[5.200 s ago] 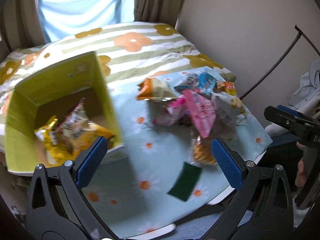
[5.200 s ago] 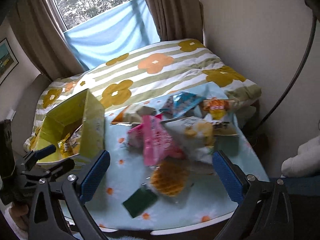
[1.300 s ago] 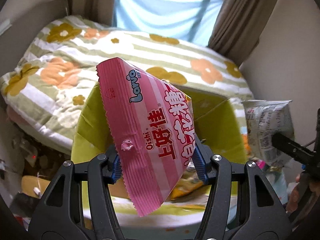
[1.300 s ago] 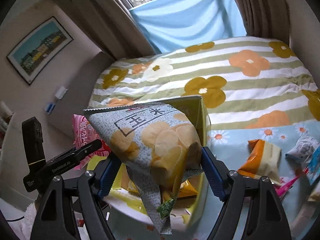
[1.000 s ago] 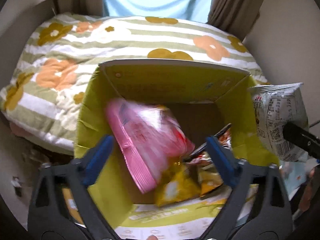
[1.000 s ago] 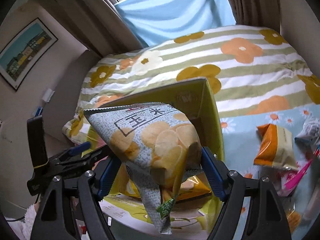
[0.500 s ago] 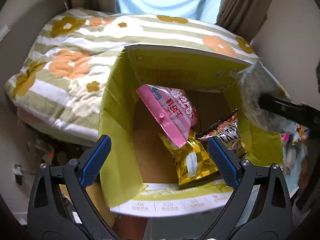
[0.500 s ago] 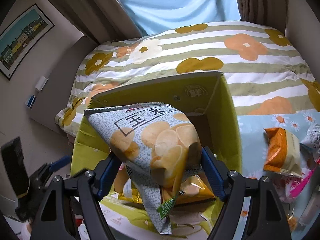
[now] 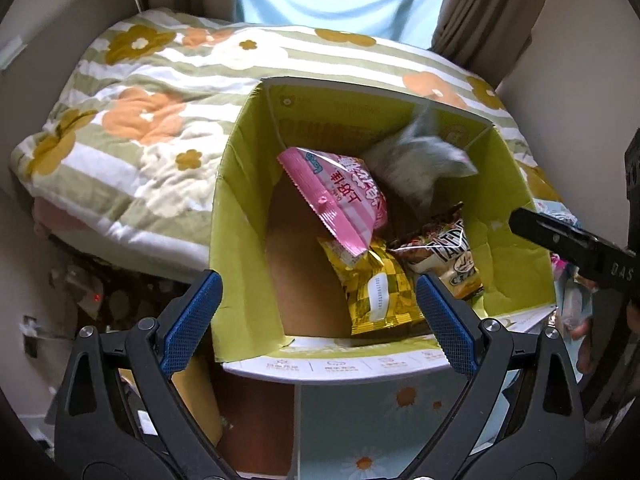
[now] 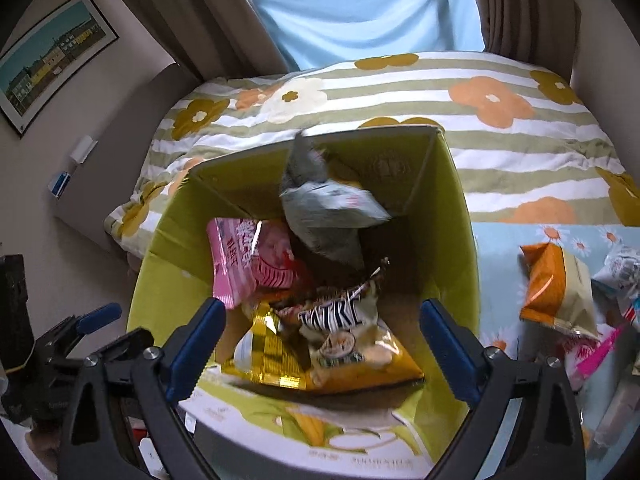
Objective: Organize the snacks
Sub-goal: 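Carry both bags over the box and open both tools to drop them inside, then move both tools back from the box toward the remaining snacks, then grasp the cheese stick bag with the right tool while the left tool grasps the blue bag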
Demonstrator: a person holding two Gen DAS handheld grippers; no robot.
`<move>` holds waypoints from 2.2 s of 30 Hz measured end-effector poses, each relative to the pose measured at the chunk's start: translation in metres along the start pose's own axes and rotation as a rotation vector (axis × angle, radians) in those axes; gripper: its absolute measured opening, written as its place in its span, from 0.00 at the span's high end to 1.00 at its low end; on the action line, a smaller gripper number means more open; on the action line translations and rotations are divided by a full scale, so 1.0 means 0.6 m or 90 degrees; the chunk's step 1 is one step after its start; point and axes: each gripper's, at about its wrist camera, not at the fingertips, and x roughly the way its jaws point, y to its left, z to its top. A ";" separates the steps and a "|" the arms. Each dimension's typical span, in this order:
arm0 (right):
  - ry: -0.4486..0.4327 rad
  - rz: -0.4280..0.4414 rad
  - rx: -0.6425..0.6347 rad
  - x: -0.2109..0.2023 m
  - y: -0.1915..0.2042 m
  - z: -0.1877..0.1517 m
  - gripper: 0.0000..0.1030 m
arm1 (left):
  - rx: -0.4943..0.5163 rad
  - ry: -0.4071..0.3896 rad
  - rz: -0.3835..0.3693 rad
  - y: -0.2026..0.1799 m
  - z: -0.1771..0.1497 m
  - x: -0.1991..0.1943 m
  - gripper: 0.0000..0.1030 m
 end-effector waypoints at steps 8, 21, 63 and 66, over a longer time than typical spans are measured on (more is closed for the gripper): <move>-0.028 -0.011 0.010 -0.059 0.003 -0.020 0.06 | 0.018 -0.019 -0.033 -0.024 0.004 -0.015 0.06; -0.104 -0.079 0.107 -0.163 -0.068 -0.070 0.06 | 0.107 -0.033 -0.129 -0.142 0.000 -0.023 0.06; -0.071 -0.190 0.146 -0.343 -0.590 -0.202 0.06 | 0.308 0.082 -0.160 -0.818 -0.055 0.134 0.06; -0.064 -0.190 0.143 -0.327 -0.599 -0.196 0.06 | 0.331 0.102 -0.153 -0.838 -0.042 0.174 0.06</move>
